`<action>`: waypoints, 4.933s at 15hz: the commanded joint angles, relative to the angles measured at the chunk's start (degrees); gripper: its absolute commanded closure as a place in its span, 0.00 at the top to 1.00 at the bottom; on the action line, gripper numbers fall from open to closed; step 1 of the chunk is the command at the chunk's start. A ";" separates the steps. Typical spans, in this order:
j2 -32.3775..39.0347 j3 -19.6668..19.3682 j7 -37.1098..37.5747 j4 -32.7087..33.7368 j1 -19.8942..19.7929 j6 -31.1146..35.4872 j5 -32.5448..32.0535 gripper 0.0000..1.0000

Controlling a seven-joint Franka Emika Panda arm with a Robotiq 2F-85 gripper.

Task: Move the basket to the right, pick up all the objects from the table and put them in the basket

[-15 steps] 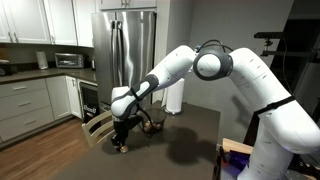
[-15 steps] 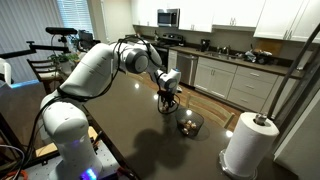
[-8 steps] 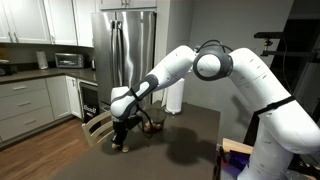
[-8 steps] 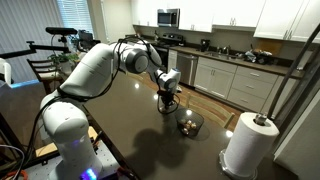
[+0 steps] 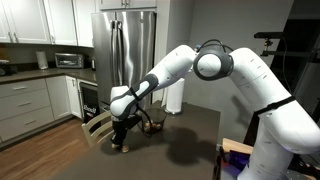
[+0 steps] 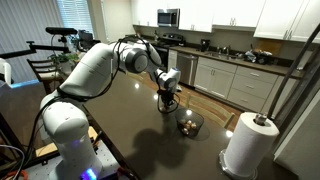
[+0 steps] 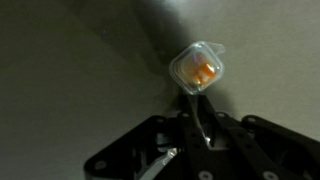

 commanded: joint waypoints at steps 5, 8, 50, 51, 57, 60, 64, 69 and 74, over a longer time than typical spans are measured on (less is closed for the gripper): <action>-0.86 -0.57 -0.64 1.03 -0.28 -1.88 -1.26 0.71; -0.55 -0.47 -1.37 1.72 -0.46 -1.98 -1.30 0.91; -0.46 -0.19 -2.99 2.60 0.70 2.31 -4.62 0.09; -1.49 -0.20 -2.94 1.51 0.65 2.77 -4.58 0.09; -9.27 -1.14 -2.49 -6.12 0.16 5.81 -4.63 0.09; -13.21 -1.93 -1.70 -10.17 0.24 7.46 -4.67 0.09; -17.96 -2.78 -0.56 -15.35 0.48 9.09 -4.86 0.09; -23.28 -3.59 1.84 -21.45 0.82 11.42 -5.24 0.09; -27.10 -4.37 4.03 -25.92 0.61 13.80 -5.34 0.09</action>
